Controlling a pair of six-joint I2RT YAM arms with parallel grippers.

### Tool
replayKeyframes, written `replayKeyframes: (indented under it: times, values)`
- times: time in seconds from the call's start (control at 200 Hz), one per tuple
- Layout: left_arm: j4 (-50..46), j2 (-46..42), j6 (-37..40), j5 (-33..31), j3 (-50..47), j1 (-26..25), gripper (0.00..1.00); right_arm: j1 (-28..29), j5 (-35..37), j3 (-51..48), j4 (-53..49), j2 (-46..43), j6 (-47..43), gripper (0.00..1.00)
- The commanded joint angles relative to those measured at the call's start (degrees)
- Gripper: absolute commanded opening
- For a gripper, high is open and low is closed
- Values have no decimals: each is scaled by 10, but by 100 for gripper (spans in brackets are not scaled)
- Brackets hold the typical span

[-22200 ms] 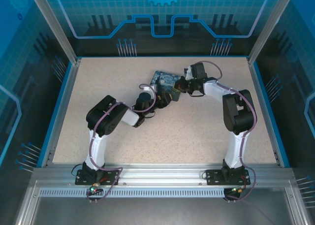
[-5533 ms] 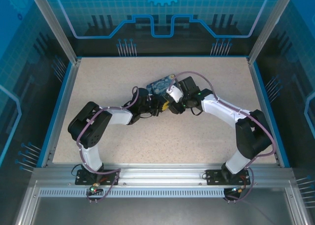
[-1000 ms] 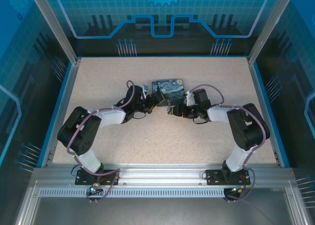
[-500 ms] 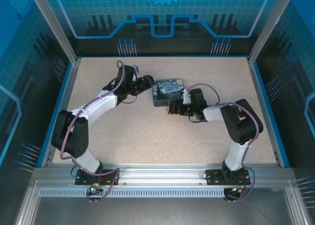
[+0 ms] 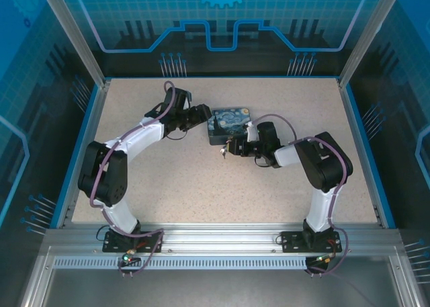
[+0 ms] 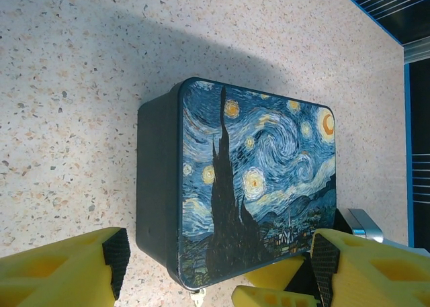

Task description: Unlock the padlock with the key

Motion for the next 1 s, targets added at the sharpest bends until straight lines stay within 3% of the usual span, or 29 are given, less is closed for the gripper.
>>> replayKeyframes:
  times: [0.0,0.175,0.535,0.755,0.995]
  values:
    - [-14,4,19,-6,24,3,74,9,-19,-13,18,12,-5,42]
    - [-13,11,18,0,30,3,74,8,-9,-29,31,9,0,48]
    - [-10,30,48,17,40,2,75,10,19,-66,56,-19,48,48]
    - [-51,62,86,9,90,1,76,59,128,-64,5,-50,55,47]
    - [-106,90,137,-56,137,-5,77,105,267,-68,-21,-60,126,49]
